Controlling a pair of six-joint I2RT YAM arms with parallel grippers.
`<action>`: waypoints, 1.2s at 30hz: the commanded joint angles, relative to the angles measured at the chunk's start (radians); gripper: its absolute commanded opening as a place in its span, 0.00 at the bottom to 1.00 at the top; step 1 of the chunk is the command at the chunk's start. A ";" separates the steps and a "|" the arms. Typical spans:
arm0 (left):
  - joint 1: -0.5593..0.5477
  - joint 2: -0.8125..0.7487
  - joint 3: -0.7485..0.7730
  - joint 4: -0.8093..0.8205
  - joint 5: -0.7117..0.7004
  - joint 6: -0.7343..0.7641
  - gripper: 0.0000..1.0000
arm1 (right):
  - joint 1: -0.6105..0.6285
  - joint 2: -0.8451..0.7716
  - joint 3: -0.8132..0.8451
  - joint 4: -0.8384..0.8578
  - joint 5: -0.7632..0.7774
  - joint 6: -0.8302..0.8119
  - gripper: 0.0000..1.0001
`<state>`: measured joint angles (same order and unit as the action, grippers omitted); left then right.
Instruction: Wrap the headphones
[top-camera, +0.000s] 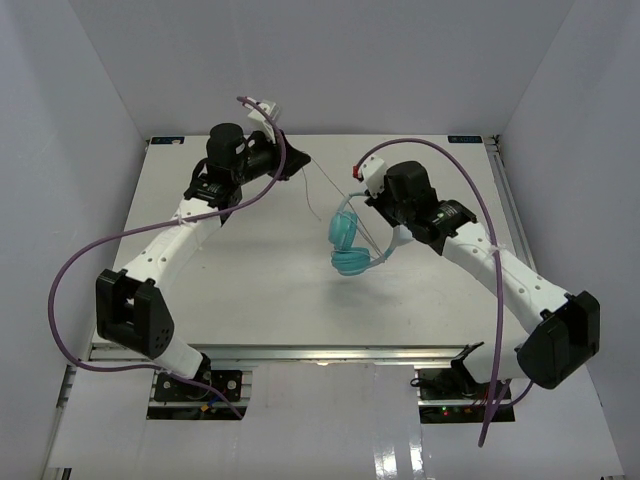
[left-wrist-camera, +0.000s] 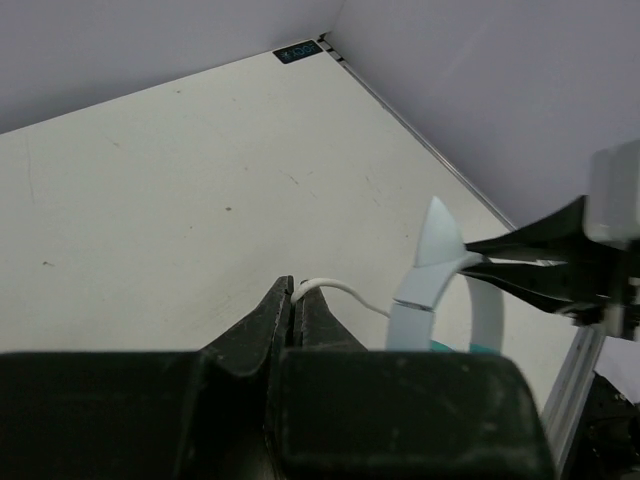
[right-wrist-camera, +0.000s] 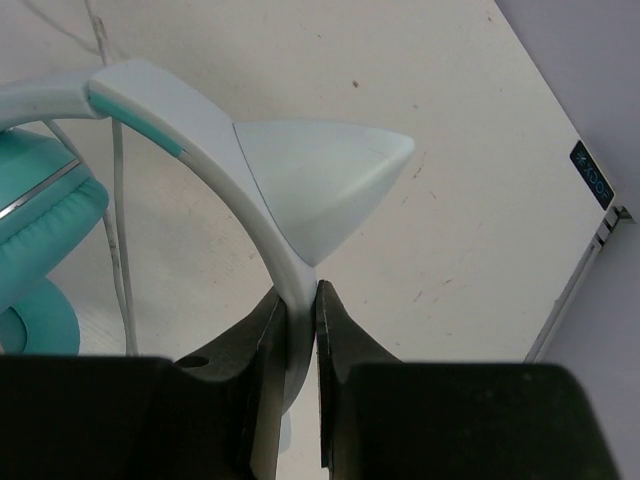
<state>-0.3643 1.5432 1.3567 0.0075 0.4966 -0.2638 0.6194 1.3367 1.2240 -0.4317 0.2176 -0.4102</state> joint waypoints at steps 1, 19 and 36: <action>-0.009 -0.098 0.004 -0.051 0.067 -0.029 0.00 | 0.011 0.040 0.042 0.154 0.176 -0.015 0.08; -0.081 -0.198 -0.096 -0.005 0.258 -0.249 0.01 | -0.003 0.291 0.227 0.284 0.329 0.052 0.08; -0.227 -0.073 -0.247 0.245 0.223 -0.410 0.09 | -0.063 0.320 0.367 0.190 0.197 0.190 0.08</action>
<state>-0.5628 1.4530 1.1191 0.1659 0.6864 -0.6260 0.5740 1.6810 1.5353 -0.2789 0.4166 -0.3014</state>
